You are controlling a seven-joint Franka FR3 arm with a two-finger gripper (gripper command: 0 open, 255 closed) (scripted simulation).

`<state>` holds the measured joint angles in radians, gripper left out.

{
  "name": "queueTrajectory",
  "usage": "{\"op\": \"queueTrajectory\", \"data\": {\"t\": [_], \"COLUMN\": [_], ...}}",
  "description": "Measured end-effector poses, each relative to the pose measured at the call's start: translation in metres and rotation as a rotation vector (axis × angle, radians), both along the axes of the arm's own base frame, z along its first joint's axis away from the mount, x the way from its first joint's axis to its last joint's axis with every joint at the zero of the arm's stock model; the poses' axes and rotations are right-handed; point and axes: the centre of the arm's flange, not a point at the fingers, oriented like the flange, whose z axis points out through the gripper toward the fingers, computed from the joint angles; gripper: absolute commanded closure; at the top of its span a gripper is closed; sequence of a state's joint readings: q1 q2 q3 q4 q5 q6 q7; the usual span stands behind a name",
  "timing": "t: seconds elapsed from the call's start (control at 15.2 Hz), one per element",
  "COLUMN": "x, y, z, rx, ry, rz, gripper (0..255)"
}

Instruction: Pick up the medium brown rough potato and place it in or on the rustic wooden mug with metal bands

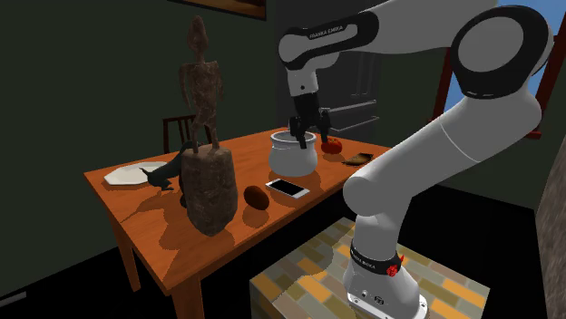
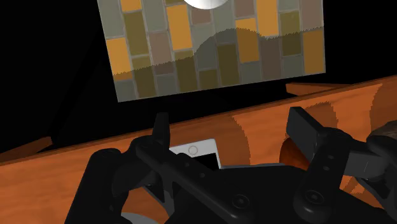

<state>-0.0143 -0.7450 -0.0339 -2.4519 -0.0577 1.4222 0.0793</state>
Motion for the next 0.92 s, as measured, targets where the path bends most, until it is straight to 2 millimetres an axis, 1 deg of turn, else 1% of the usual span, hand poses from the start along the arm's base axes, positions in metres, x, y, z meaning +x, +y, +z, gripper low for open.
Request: {"op": "queueTrajectory", "data": {"t": [0.07,0.2,0.4,0.53,0.66,0.79,0.92], "x": [0.0,0.006,0.018,0.028,0.041,0.049,0.06], "y": [0.0,0.011,0.042,0.066,0.084,0.105,0.122], "z": [0.0,-0.006,-0.026,-0.045,-0.062,-0.079,-0.097], "rx": [0.0,-0.017,-0.057,-0.085,-0.113,-0.141,-0.169], "ry": [0.0,-0.013,-0.044,-0.065,-0.088,-0.111,-0.134], "rz": [0.0,0.013,0.043,0.065,0.086,0.107,0.129], "gripper": [0,0,0,0,0,0,0]}}
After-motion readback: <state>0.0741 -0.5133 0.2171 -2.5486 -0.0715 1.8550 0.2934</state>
